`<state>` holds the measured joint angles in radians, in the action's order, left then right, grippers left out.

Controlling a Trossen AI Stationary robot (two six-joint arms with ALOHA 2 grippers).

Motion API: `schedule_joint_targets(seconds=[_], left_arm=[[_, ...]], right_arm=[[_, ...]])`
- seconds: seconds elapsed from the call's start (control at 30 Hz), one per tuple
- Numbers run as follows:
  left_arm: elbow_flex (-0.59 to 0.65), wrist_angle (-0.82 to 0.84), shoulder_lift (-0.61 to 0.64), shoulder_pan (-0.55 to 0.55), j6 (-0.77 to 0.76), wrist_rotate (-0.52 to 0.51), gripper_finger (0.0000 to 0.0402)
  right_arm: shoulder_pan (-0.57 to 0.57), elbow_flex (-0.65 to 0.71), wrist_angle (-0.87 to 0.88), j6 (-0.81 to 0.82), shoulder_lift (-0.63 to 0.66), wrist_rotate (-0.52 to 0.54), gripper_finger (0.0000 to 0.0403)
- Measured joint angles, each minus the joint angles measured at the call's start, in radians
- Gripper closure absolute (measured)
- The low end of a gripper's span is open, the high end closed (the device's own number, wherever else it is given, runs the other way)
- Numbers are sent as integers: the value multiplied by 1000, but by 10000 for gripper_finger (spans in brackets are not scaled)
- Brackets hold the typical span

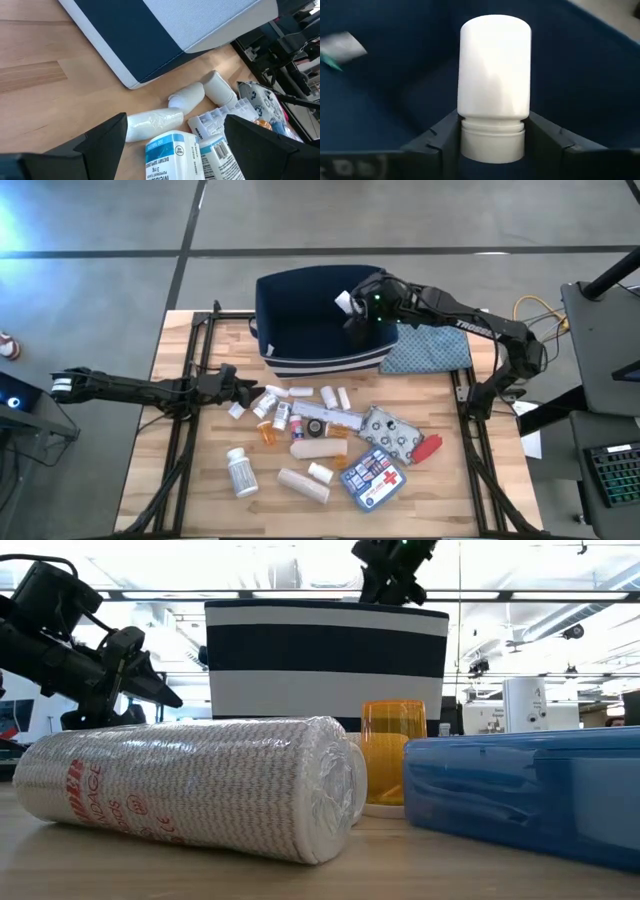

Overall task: Pick & place medical supplies in basket/bin
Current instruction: Put the white medicine bottle into the blue bin

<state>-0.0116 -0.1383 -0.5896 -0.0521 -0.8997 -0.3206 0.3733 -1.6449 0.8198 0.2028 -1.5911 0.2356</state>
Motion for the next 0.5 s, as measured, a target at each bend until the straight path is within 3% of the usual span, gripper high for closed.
schedule_joint_targets(seconds=[0.3,0.5], left_arm=[[0,0,0,0,0,0,91],[0,0,0,0,0,0,91]], right_arm=[[-34,0,15,-26,10,86,52],[-58,0,-11,-62,54,109,21]])
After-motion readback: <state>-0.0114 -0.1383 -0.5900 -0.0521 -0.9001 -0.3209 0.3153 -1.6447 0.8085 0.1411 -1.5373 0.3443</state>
